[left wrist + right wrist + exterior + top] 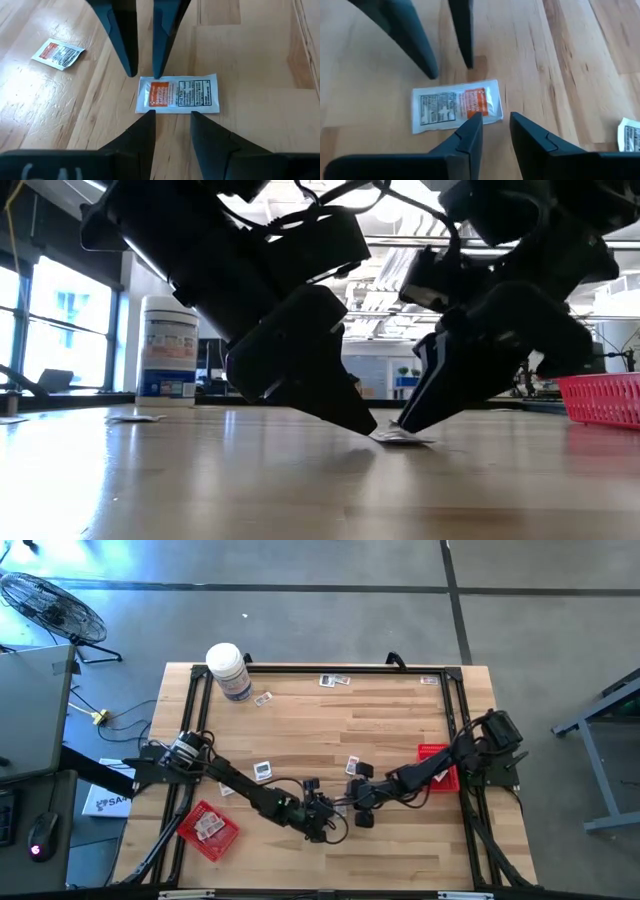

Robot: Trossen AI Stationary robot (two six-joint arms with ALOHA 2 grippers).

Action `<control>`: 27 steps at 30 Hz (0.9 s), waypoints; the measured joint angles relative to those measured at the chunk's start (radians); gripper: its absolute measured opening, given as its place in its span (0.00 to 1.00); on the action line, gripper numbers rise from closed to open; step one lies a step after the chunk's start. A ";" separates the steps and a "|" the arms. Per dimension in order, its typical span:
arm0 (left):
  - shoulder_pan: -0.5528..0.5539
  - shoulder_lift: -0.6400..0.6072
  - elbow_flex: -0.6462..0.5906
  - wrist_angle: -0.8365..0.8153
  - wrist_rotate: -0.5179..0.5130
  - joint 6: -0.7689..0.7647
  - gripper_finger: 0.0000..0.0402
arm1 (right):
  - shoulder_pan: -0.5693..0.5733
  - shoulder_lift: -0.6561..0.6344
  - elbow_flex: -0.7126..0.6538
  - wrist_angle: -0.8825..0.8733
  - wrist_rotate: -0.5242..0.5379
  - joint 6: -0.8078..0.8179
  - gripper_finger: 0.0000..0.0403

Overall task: Pick & Place First Aid Supplies
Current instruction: Put the ointment pack into the left red bin

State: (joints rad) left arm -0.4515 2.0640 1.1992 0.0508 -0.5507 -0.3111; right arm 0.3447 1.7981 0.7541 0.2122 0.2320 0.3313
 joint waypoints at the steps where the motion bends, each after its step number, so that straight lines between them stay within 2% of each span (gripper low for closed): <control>1: 0.000 0.000 0.000 0.001 0.000 0.000 0.30 | -0.001 0.008 0.000 0.005 0.001 0.000 0.23; 8: 0.000 0.000 0.000 -0.001 0.002 0.000 0.30 | -0.017 0.092 0.003 0.121 0.008 -0.003 0.26; 18: 0.000 0.000 0.000 -0.028 0.003 0.002 0.30 | -0.019 0.097 0.002 0.137 0.015 -0.019 0.26; 27: -0.047 -0.031 0.001 0.011 -0.007 0.094 0.30 | -0.019 0.099 0.002 0.141 0.027 -0.019 0.26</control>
State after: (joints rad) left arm -0.4983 2.0330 1.2003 0.0613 -0.5572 -0.2170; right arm 0.3252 1.8972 0.7559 0.3531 0.2592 0.3119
